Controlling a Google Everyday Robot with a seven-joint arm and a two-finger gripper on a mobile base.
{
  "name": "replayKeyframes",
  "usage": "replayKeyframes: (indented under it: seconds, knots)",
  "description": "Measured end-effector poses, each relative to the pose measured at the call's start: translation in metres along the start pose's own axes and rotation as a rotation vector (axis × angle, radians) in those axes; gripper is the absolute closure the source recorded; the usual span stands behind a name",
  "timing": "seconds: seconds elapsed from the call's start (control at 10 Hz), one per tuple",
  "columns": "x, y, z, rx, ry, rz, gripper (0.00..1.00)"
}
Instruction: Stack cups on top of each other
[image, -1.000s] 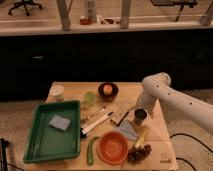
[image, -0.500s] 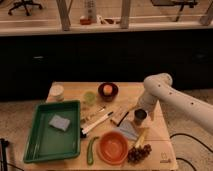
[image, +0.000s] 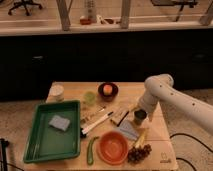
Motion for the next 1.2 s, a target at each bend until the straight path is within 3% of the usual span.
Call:
replayKeyframes:
  seconds: [0.5,0.8,1.2]
  knots:
    - [0.002,-0.003,0.004,-0.024,-0.002,-0.011,0.96]
    - [0.003,-0.004,0.003,-0.025,0.001,-0.015,1.0]
    - [0.003,-0.018,-0.02,-0.015,0.023,-0.062,1.0]
